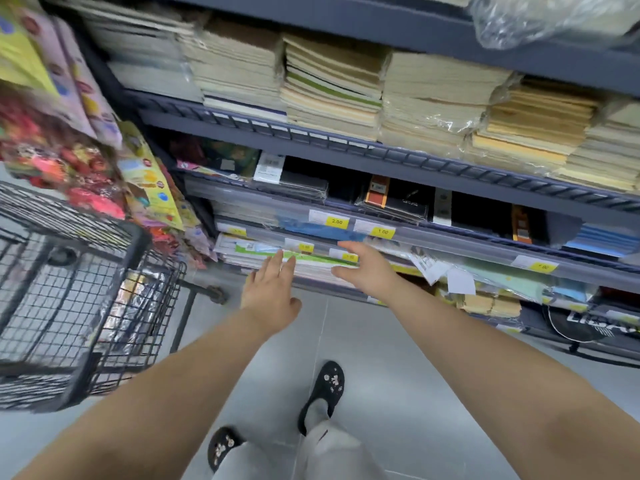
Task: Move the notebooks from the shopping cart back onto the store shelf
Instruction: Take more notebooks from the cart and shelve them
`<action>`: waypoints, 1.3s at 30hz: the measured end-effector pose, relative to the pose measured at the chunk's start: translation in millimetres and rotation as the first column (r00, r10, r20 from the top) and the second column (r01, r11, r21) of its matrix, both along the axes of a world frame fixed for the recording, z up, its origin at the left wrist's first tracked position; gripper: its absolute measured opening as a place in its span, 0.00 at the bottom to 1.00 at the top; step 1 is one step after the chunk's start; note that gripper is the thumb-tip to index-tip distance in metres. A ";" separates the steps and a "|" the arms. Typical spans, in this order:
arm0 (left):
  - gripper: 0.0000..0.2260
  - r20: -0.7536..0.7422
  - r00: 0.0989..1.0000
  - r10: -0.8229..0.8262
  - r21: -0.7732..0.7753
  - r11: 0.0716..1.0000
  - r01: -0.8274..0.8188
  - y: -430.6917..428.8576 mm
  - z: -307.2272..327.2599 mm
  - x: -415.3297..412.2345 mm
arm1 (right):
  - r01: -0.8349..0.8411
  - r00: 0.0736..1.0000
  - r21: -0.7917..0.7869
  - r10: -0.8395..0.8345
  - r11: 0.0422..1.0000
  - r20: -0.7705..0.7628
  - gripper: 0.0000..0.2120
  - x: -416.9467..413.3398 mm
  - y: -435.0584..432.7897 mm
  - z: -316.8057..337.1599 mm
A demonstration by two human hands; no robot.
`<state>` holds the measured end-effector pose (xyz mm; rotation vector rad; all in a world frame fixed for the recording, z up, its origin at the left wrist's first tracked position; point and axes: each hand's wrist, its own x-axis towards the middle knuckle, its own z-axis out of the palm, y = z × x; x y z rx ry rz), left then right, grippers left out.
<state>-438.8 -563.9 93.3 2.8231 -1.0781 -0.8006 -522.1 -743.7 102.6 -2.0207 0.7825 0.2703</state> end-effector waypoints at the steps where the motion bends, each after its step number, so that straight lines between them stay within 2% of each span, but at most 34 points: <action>1: 0.36 0.010 0.999 0.031 -0.015 0.999 -0.031 17.9 4.3 1.6 | -0.078 0.997 -0.076 0.078 0.994 -0.011 0.30 3.1 12.2 4.1; 7: 0.35 0.179 0.977 0.114 -0.119 0.988 -0.093 140.5 35.9 1.0 | -0.373 0.927 -0.424 0.348 0.825 -0.138 0.38 18.7 120.3 30.0; 11: 0.34 0.213 0.944 0.252 -0.168 0.961 -0.219 230.1 60.0 -7.9 | -0.407 0.906 -0.511 0.406 0.757 -0.121 0.38 25.7 206.1 52.7; 15: 0.33 0.232 0.889 0.396 -0.230 0.910 -0.346 315.5 77.8 -20.9 | -0.432 0.881 -0.540 0.465 0.722 -0.082 0.38 29.1 281.4 64.5; 18: 0.32 0.238 0.838 0.490 -0.272 0.862 -0.427 368.3 84.7 -29.4 | -0.428 0.878 -0.518 0.476 0.740 -0.046 0.38 28.4 325.0 63.9; 23: 0.31 0.147 0.774 0.616 -0.300 0.774 -0.558 423.3 80.5 -36.4 | -0.470 0.864 -0.468 0.498 0.748 -0.073 0.38 29.8 376.0 60.7; 27: 0.30 0.126 0.748 0.652 -0.336 0.737 -0.586 442.2 77.5 -18.8 | -0.504 0.843 -0.455 0.532 0.734 -0.075 0.37 53.7 395.9 61.2; 33: 0.28 0.103 0.758 0.644 -0.387 0.728 -0.566 451.2 81.0 44.8 | -0.540 0.810 -0.469 0.583 0.699 -0.063 0.38 124.2 400.8 58.8; 39: 0.29 0.058 0.760 0.647 -0.316 0.734 -0.601 466.0 83.3 117.2 | -0.565 0.802 -0.455 0.587 0.688 -0.109 0.38 196.1 394.2 51.6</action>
